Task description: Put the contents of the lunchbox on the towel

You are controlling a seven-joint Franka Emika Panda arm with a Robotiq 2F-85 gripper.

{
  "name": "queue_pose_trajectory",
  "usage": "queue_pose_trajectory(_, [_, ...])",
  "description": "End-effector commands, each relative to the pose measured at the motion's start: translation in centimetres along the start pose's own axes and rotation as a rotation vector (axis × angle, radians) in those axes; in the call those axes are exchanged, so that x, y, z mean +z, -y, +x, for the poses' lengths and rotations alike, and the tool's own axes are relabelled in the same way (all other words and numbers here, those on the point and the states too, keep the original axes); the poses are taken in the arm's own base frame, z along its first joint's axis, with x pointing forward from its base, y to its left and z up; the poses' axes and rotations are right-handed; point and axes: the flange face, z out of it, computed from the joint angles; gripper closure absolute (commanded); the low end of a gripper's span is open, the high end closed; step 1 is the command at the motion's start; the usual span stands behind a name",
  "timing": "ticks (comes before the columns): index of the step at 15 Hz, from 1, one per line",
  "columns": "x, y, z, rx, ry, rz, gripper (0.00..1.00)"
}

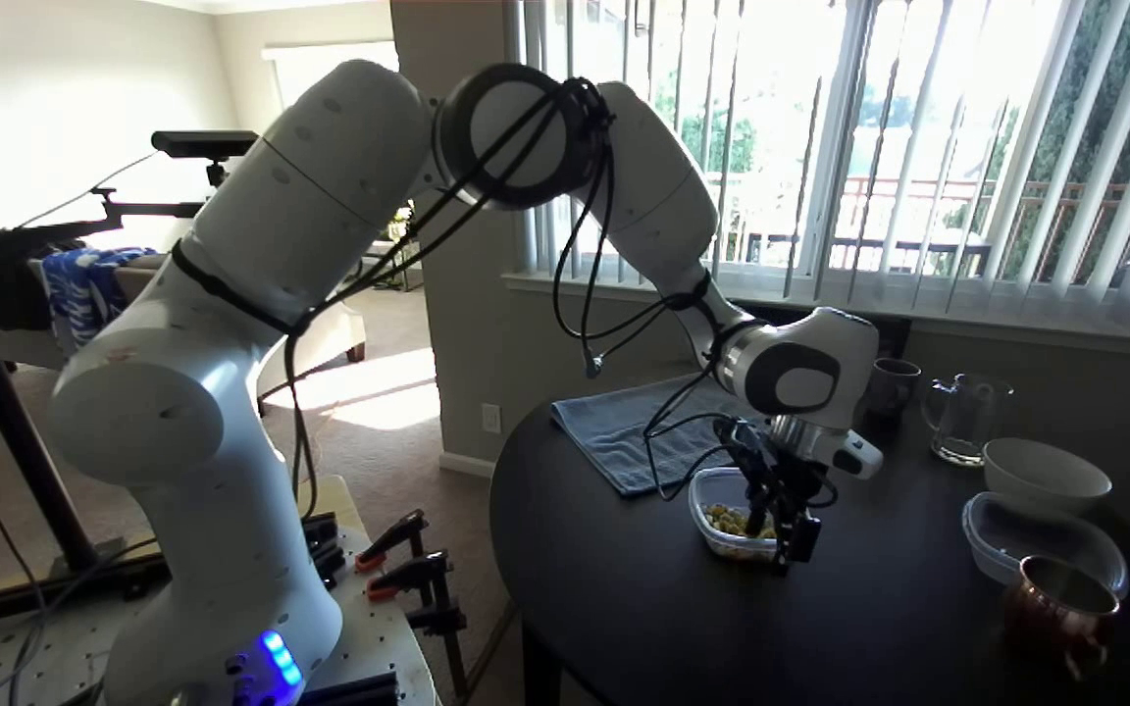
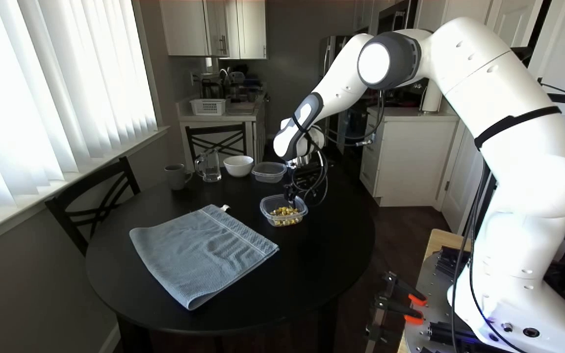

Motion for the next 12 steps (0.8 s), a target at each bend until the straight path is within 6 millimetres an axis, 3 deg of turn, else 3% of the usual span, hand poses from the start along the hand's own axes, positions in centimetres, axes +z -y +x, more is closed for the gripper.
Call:
queue_pose_trajectory(1, [-0.1,0.2,0.6,0.059,-0.034,0.041,0.40])
queue_pose_trajectory(9, [-2.2,-1.4,1.3,0.156,-0.113,0.044,0.91])
queue_pose_trajectory(12, [-2.4,-0.9,1.5,0.155,-0.113,0.045,0.95])
